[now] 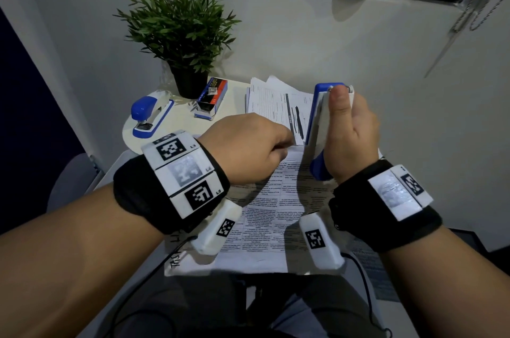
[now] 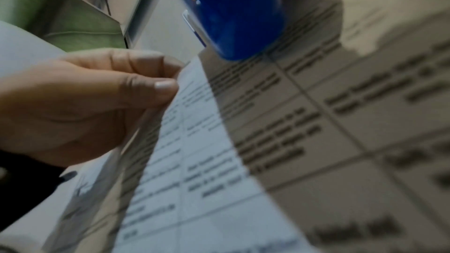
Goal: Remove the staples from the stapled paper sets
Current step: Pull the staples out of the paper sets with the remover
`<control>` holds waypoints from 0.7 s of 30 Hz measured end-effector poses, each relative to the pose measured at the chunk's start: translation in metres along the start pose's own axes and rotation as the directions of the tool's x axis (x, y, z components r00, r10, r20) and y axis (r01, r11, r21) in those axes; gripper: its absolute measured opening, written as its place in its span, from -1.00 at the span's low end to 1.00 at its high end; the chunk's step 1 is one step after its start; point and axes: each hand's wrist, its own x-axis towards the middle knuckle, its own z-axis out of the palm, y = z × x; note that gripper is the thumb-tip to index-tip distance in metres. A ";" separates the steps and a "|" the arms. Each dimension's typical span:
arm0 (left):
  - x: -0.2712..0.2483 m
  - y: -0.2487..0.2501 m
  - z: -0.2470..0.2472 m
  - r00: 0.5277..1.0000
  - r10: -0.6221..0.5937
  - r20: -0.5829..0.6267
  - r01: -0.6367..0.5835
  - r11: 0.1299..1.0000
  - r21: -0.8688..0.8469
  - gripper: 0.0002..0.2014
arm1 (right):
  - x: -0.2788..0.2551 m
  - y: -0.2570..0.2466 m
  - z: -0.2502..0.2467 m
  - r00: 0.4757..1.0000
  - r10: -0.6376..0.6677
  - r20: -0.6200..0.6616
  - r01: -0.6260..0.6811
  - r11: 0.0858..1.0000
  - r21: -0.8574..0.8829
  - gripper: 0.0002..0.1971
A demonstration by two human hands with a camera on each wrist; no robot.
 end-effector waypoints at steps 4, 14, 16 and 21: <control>0.000 -0.001 -0.003 1.000 0.016 -0.003 -0.016 1.000 0.017 -0.75 | 0.003 -0.005 -0.001 1.000 -0.003 -0.004 0.003 1.000 0.016 -0.65; 0.003 0.014 -0.003 0.998 -0.040 0.054 0.046 0.992 -0.117 -0.56 | -0.002 -0.014 0.004 1.000 -0.021 -0.022 0.025 0.984 0.175 -0.57; 0.007 0.015 0.000 0.996 -0.065 0.068 0.080 0.965 -0.249 -0.60 | -0.004 -0.018 0.005 0.998 -0.047 -0.033 0.053 0.979 0.195 -0.60; 0.010 0.011 0.008 0.993 -0.083 0.080 0.109 0.899 -0.425 -0.52 | -0.005 -0.021 0.004 0.992 -0.105 -0.063 0.115 0.977 0.180 -0.66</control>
